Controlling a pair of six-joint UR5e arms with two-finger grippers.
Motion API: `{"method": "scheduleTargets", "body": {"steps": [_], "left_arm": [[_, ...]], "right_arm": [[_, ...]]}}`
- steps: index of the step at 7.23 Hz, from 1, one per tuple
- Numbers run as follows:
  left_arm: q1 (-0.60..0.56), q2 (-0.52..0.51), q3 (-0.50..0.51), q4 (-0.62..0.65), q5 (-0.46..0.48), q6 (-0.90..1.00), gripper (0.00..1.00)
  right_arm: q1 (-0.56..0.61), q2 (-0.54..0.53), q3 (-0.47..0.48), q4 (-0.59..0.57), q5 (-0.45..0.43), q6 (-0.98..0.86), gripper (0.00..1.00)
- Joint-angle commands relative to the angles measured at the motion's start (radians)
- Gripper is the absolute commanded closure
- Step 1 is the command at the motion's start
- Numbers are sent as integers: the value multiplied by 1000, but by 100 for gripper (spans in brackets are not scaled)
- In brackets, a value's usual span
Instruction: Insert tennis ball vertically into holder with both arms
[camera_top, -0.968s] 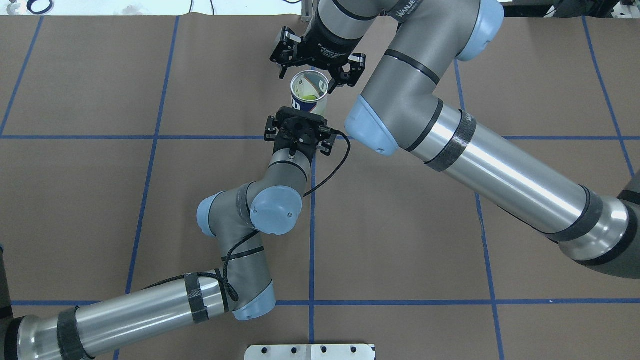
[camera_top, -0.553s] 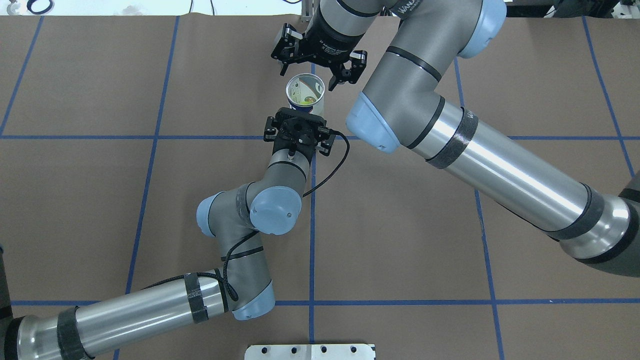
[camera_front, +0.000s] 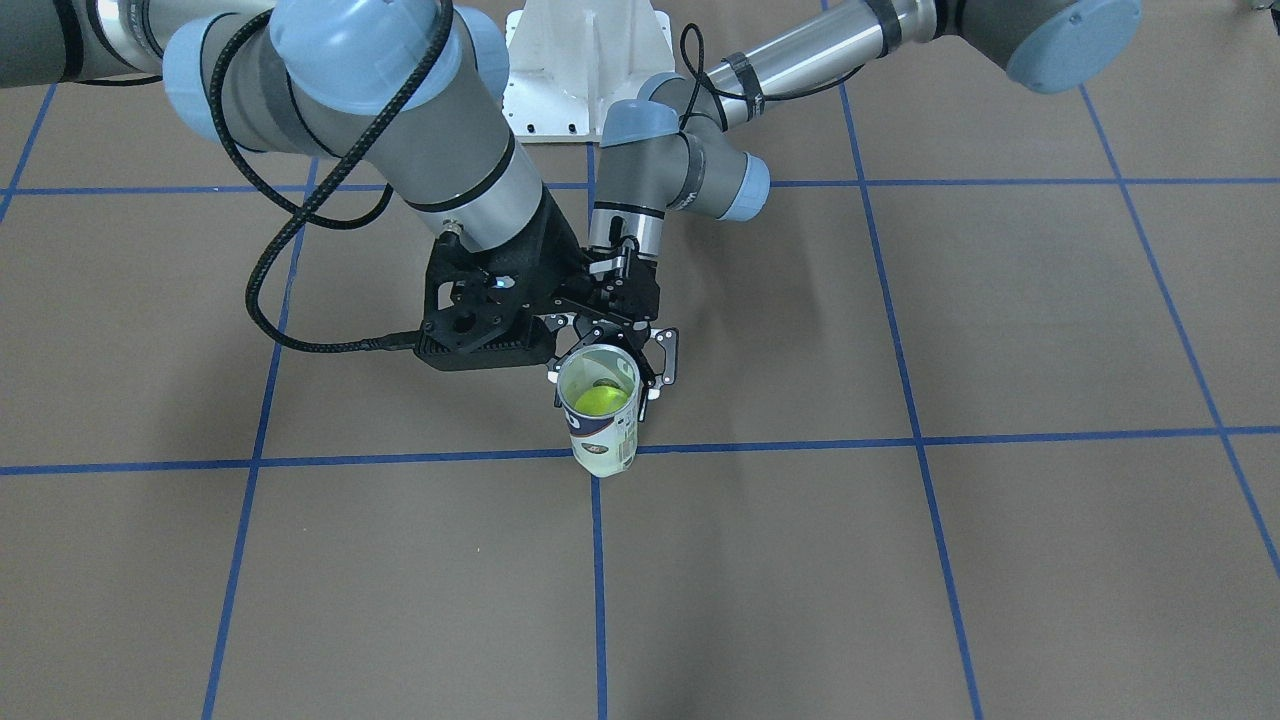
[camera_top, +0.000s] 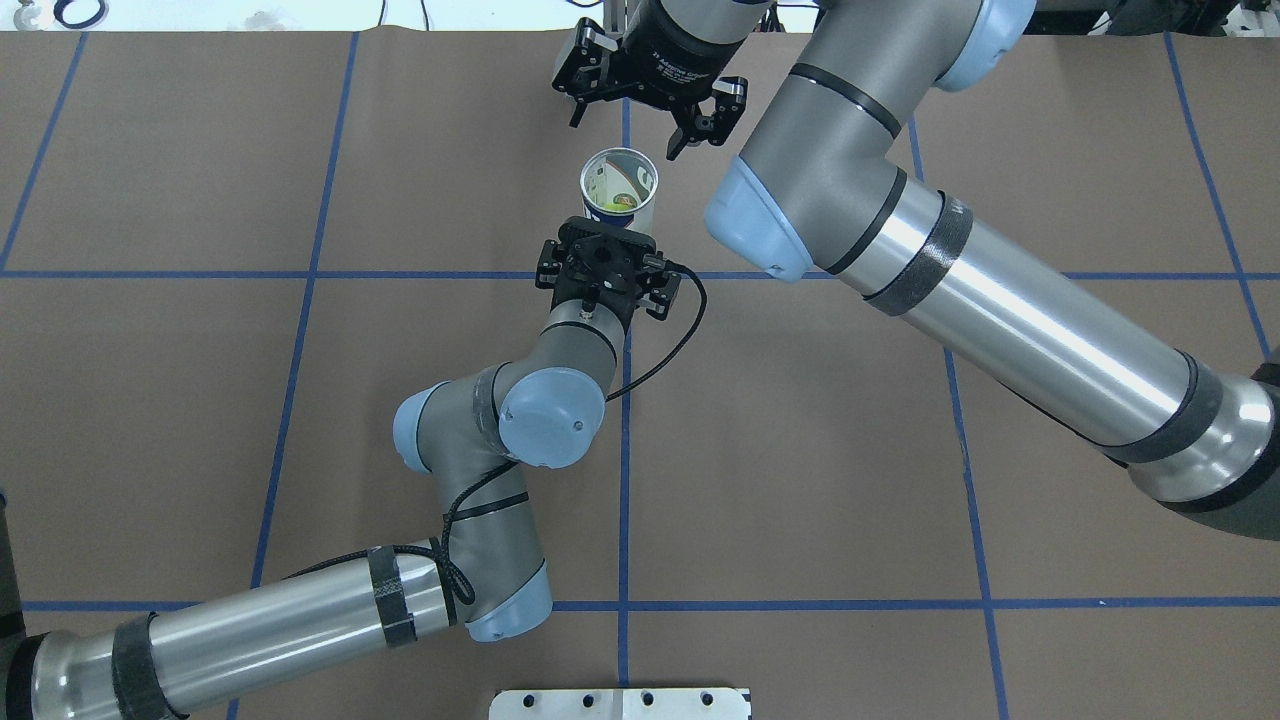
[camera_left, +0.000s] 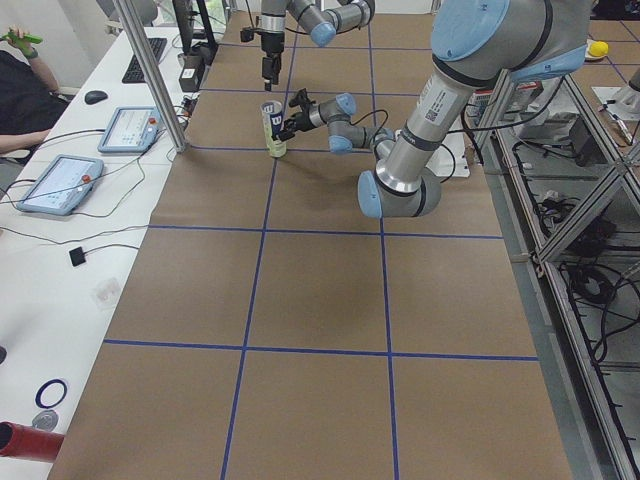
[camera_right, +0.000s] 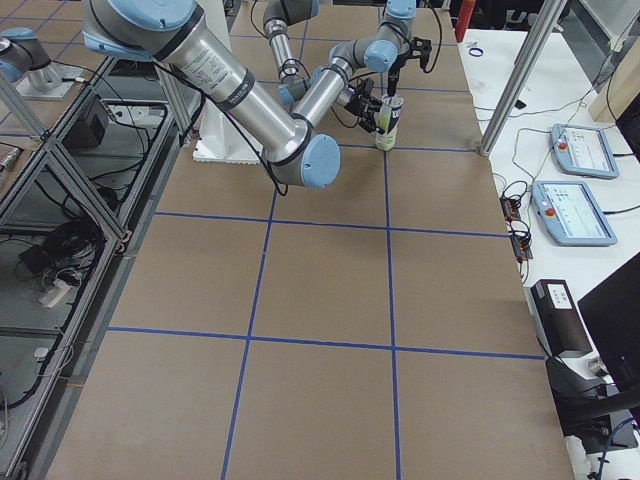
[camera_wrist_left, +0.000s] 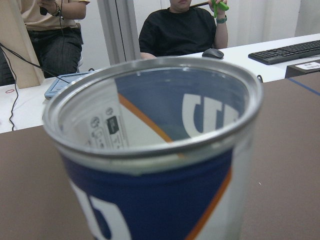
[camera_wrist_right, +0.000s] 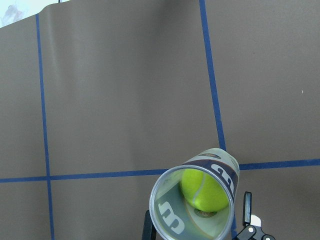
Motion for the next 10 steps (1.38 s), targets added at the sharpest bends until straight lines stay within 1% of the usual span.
{"method": "scheduleTargets", "body": {"steps": [1,2,3,4,5,6,7,8,9,10], "left_arm": [[1,41,-62,61,-43,13,1],[2,78,-151,136,-105,16,1],[2,130,-285,253,-183,16,1],[2,172,-398,343,-236,16,1],[1,213,-513,450,-340,16,1],[-19,251,-623,598,-453,16,1],[-98,259,-661,704,-579,17,1],[-205,259,-661,763,-721,40,1],[-325,259,-667,835,-838,141,1],[-441,261,-663,903,-907,294,1]], "right_arm": [[45,0,0,-2,57,-2,0],[65,0,5,-9,83,0,0],[94,-1,8,-20,116,-2,0],[114,-3,14,-29,130,-2,0],[145,-17,34,-60,143,-18,0],[183,-84,99,-71,162,-35,0],[226,-162,150,-71,185,-95,0],[264,-211,155,-71,194,-160,0],[288,-266,154,-71,193,-239,0],[323,-344,152,-72,191,-371,0]]}}
